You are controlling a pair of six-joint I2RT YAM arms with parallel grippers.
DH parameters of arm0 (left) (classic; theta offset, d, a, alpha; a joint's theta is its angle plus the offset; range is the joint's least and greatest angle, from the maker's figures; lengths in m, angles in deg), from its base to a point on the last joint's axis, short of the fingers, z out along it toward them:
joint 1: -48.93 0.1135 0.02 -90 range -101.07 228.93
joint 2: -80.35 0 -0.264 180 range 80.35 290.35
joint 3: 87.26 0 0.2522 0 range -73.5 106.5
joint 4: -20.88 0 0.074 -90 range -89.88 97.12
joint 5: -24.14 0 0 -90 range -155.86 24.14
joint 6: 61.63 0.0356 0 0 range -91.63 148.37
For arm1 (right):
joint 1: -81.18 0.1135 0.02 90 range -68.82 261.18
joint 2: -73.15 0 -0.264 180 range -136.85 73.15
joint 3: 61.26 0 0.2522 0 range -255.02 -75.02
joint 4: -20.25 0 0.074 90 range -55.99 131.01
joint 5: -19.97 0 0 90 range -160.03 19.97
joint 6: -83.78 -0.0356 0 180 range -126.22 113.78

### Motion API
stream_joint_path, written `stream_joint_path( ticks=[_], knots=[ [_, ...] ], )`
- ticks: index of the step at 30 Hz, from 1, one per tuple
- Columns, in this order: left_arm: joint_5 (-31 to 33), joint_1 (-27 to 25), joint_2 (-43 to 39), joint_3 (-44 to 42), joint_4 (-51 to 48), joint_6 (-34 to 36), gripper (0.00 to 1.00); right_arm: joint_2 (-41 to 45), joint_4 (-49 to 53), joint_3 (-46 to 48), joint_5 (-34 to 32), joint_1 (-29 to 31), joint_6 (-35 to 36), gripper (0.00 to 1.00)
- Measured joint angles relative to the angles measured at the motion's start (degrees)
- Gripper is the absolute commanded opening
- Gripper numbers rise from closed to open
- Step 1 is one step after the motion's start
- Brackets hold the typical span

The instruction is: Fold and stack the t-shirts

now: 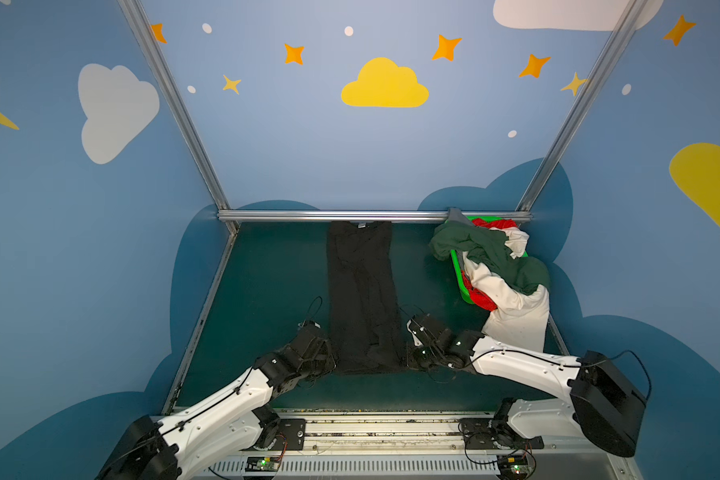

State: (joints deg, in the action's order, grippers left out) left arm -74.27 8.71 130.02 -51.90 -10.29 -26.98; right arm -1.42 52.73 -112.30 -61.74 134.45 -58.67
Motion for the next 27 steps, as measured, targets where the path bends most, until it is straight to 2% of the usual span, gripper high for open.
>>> stream_joint_path(
  ticks=[7,16,18,23,27],
  knots=[
    [1.7,-4.2,-8.0,-0.2,-3.6,-2.2,0.04,6.4,5.0,-1.7,-2.4,3.2,0.0,0.0],
    [11.7,-20.5,-9.0,6.1,-11.1,-7.1,0.04,11.4,13.7,-7.4,-6.8,11.7,-0.8,0.0],
    [13.6,-22.1,-8.8,7.7,-12.0,-7.9,0.04,12.4,15.3,-8.2,-7.7,12.2,-0.9,0.0],
    [19.4,-21.3,-6.7,8.9,-13.3,-8.0,0.04,13.6,16.1,-9.4,-11.0,11.6,-1.1,0.0],
    [19.6,-13.7,-6.4,8.9,-12.7,-6.5,0.04,12.1,14.5,-9.9,-10.6,7.7,0.0,0.0]
  ],
)
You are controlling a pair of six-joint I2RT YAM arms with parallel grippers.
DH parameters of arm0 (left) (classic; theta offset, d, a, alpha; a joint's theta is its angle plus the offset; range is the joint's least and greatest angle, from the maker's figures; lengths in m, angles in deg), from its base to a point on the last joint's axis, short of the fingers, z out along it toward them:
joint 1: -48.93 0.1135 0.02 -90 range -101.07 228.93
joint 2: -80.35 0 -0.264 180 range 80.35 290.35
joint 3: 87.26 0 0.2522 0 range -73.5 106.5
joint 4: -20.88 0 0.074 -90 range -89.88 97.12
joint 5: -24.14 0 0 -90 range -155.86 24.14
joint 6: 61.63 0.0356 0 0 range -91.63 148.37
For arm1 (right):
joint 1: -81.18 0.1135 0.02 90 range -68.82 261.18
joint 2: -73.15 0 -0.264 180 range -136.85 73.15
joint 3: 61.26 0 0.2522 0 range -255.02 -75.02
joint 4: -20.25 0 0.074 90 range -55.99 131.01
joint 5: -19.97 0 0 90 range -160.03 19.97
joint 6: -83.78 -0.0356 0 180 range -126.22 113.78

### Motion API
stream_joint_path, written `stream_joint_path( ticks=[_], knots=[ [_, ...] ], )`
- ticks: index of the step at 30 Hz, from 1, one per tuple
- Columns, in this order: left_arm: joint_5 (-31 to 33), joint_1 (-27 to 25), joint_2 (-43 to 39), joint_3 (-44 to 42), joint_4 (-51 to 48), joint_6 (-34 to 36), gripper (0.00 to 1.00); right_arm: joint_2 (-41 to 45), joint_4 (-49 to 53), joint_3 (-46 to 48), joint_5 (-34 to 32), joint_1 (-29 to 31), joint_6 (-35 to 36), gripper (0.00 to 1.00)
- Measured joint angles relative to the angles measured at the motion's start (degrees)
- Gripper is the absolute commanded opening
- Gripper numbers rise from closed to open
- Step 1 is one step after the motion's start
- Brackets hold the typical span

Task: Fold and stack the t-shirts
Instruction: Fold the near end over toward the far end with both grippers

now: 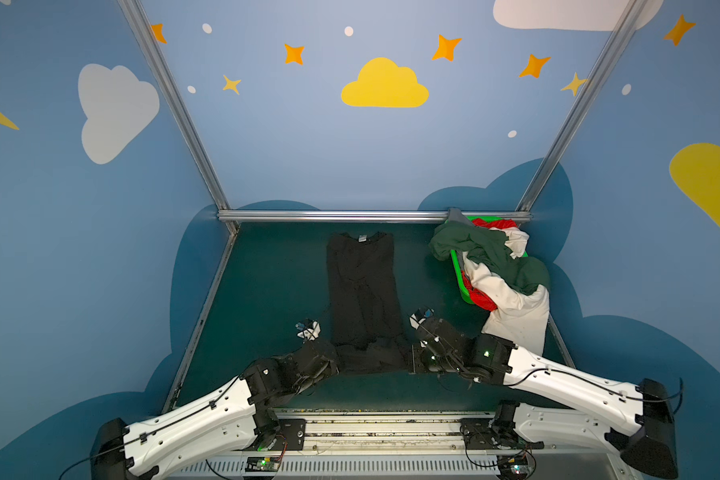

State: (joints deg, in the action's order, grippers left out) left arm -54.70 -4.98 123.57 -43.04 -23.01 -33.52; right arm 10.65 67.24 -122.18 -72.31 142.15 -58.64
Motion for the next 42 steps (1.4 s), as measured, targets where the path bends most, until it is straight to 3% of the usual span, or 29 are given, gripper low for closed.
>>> stream_joint_path(
  ticks=[5,13,25,38,39,40,41,42],
  knots=[
    [-3.6,10.1,2.6,2.4,2.3,4.2,0.04,-5.4,-3.0,-3.7,3.3,-6.7,2.6,0.0],
    [-10.7,22.7,19.7,12.9,6.2,12.1,0.04,-14.5,-4.0,-12.6,10.0,-16.2,8.4,0.0],
    [-16.3,30.9,40.1,26.5,7.7,17.6,0.04,-32.6,-3.5,-25.3,20.2,-24.8,14.5,0.0],
    [-22.3,35.6,58.6,41.0,7.1,20.8,0.04,-45.7,-2.3,-37.1,24.6,-29.9,16.8,0.0],
    [-22.6,35.9,59.7,42.1,6.9,21.0,0.04,-46.9,-2.1,-38.2,24.8,-30.3,17.0,0.03],
    [-22.7,36.1,60.7,43.2,6.8,21.3,0.06,-48.2,-1.9,-39.3,24.9,-30.7,17.2,0.21],
    [-22.8,36.3,61.6,44.2,6.5,21.5,0.19,-49.4,-1.7,-40.3,25.0,-31.0,17.4,0.39],
    [-22.8,36.7,62.5,45.3,6.2,21.9,0.41,-50.8,-1.3,-41.7,25.2,-31.5,17.9,0.52]
  ],
)
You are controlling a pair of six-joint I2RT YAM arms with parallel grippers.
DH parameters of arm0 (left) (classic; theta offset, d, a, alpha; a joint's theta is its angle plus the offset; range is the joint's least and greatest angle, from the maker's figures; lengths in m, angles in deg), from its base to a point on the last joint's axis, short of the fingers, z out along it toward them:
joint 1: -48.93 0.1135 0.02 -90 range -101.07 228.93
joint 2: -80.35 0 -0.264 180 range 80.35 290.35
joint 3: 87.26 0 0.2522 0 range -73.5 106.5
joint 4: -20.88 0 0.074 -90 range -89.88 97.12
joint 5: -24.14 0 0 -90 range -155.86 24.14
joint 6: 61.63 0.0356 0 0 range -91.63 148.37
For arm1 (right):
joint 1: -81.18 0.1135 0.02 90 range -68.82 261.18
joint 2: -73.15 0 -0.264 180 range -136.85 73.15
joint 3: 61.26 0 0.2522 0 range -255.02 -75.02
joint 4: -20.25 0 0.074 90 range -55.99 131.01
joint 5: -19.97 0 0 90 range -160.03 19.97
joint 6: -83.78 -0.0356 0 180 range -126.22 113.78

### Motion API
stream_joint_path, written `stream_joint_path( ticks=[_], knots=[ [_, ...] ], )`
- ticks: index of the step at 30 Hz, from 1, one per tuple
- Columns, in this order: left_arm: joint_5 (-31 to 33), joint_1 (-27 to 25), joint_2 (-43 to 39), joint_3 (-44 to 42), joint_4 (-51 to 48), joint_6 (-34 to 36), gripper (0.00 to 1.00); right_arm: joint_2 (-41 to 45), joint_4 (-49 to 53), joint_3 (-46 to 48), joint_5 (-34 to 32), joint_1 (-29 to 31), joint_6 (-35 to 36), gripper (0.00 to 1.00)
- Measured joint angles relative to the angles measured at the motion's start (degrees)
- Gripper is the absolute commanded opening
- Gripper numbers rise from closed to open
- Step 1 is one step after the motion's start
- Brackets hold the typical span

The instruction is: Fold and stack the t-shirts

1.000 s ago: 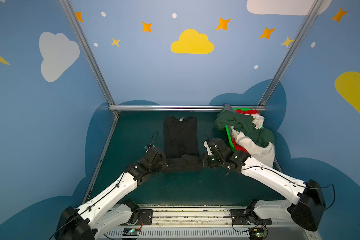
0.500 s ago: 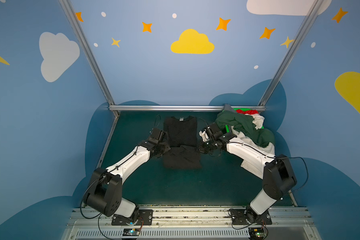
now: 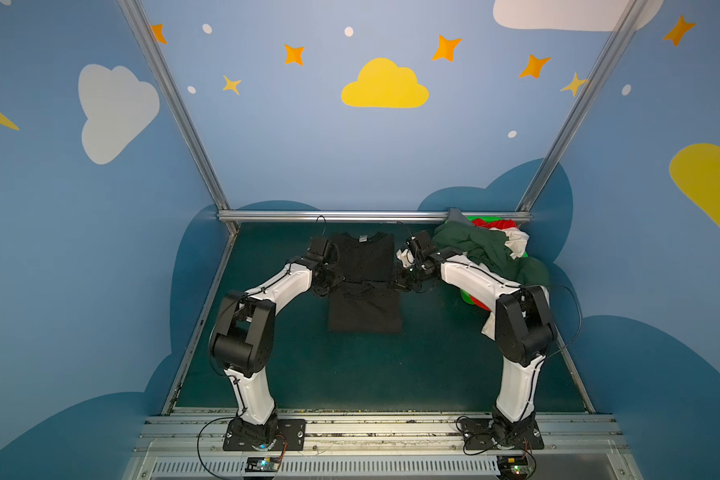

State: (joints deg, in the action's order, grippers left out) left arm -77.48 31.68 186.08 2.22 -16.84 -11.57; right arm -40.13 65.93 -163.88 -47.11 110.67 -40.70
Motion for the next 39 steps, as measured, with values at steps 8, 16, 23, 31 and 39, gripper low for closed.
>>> stream_joint_path(
  ticks=[8,16,23,31,39],
  knots=[
    [1.4,2.3,2.6,4.0,-1.0,2.5,0.6,-5.1,4.4,-8.0,-0.2,-2.0,5.0,0.75],
    [2.6,1.5,-8.2,-7.0,0.0,4.2,0.56,0.2,6.0,-2.9,-1.5,-2.0,7.6,0.62],
    [3.1,-2.9,-17.8,-16.4,3.1,2.9,0.58,5.0,5.7,4.5,-2.0,2.1,9.0,0.42],
    [7.1,-5.0,-26.5,-25.6,6.1,-1.0,0.58,-4.2,8.9,-4.6,-6.8,11.7,13.6,0.32],
    [9.5,-4.5,-30.9,-27.5,4.9,-2.0,0.59,-13.5,12.4,-13.6,-16.7,13.1,17.2,0.27]
  ],
)
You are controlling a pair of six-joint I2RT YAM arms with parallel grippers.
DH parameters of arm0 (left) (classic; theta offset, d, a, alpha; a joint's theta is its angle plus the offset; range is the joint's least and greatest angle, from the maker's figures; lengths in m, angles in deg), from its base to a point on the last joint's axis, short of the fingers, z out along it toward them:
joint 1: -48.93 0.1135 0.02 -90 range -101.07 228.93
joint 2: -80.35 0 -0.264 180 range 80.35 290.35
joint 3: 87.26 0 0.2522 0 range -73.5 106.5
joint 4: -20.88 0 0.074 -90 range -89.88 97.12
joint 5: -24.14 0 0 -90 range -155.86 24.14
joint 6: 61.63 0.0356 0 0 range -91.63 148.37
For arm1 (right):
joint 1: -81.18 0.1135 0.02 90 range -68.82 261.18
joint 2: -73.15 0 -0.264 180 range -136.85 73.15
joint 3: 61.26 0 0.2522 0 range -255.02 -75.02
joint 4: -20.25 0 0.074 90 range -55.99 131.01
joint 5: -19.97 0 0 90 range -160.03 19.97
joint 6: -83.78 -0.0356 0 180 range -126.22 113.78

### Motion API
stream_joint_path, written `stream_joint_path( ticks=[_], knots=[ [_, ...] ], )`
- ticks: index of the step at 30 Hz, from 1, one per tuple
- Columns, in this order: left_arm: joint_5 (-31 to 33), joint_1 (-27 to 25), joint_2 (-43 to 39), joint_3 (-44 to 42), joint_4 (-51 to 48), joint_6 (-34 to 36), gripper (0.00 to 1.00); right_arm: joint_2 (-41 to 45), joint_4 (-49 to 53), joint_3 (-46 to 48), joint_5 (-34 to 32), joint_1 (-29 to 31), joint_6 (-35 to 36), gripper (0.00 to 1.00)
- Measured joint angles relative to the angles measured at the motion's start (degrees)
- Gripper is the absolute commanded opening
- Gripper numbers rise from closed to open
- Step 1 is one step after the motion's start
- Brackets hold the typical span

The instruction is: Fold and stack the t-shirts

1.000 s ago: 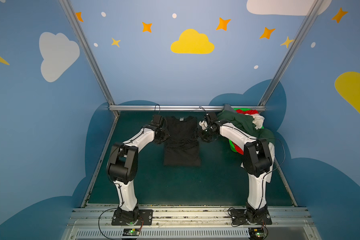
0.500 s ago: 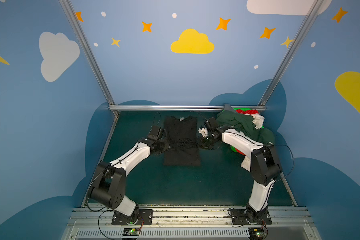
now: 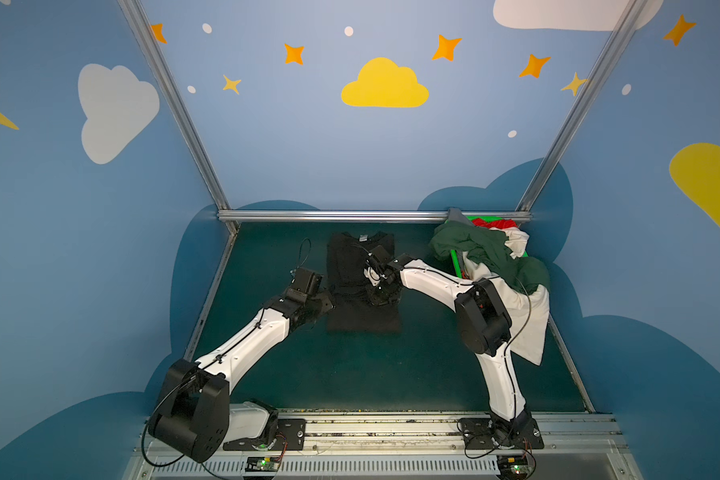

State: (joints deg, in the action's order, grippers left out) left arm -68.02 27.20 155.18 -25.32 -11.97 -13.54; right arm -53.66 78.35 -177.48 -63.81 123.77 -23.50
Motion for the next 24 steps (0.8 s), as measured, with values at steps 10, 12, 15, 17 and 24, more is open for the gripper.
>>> stream_joint_path(
  ticks=[10,12,15,17,24],
  knots=[
    [-0.5,0.7,-2.6,-3.1,-0.4,0.1,0.58,-8.4,3.3,-14.6,-5.0,0.8,0.9,0.28],
    [-0.6,0.8,-2.6,-3.2,-0.5,0.1,0.59,-9.9,3.7,-17.0,-5.4,0.7,1.0,0.28],
    [-1.0,1.0,-2.9,-3.8,-0.4,0.4,0.58,-12.8,4.9,-21.3,-5.5,0.3,0.6,0.41],
    [-1.3,1.1,-3.3,-4.3,-0.6,0.7,0.58,-15.2,6.6,-25.2,-4.4,-0.3,0.2,0.52],
    [-1.5,1.1,-4.2,-6.1,-0.9,1.5,0.58,-16.8,7.6,-29.7,-3.4,-2.3,-0.1,0.84]
  ],
)
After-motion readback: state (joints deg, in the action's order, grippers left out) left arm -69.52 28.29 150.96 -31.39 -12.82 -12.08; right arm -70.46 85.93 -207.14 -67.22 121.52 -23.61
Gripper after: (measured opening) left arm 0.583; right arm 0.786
